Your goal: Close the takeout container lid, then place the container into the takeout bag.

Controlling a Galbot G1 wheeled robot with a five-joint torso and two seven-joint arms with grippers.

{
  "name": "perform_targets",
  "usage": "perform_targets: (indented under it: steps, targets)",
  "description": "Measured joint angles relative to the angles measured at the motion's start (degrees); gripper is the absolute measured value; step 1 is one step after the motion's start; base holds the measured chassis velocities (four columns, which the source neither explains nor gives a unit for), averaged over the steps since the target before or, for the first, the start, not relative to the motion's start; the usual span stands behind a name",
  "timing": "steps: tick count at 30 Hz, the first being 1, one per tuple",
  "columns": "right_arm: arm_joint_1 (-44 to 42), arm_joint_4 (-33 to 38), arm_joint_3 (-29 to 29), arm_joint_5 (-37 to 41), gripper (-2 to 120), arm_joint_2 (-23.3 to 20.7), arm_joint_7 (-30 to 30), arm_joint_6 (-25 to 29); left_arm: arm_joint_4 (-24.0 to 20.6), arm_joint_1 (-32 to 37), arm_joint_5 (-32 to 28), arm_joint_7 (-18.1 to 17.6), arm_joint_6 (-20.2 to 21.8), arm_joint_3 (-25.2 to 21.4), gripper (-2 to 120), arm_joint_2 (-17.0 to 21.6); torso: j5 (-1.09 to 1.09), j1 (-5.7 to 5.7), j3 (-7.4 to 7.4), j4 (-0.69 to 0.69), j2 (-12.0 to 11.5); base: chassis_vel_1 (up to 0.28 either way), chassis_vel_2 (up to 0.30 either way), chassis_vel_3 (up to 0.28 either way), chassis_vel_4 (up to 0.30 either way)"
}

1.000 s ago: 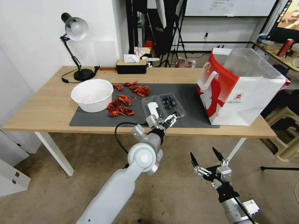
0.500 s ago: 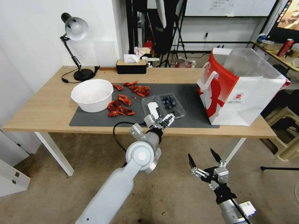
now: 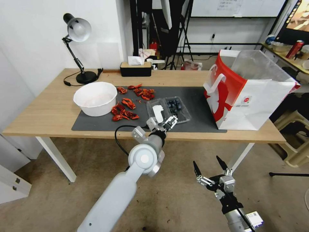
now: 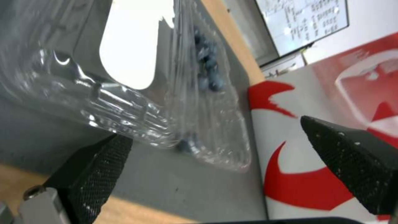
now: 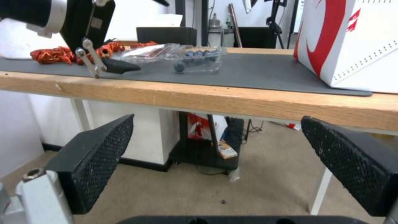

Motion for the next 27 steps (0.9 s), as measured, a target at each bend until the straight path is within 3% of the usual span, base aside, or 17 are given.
perform_targets:
  steps: [27]
  targets:
    - [-0.06,-0.11,-0.91,-1.61,100,0.59,0.57,0.01,-3.02,0.9,-1.03,10.48,-4.33,-3.0,100,2.17,0.0,0.0,0.0,0.0,-0.01,0.0,0.0,0.0,0.0]
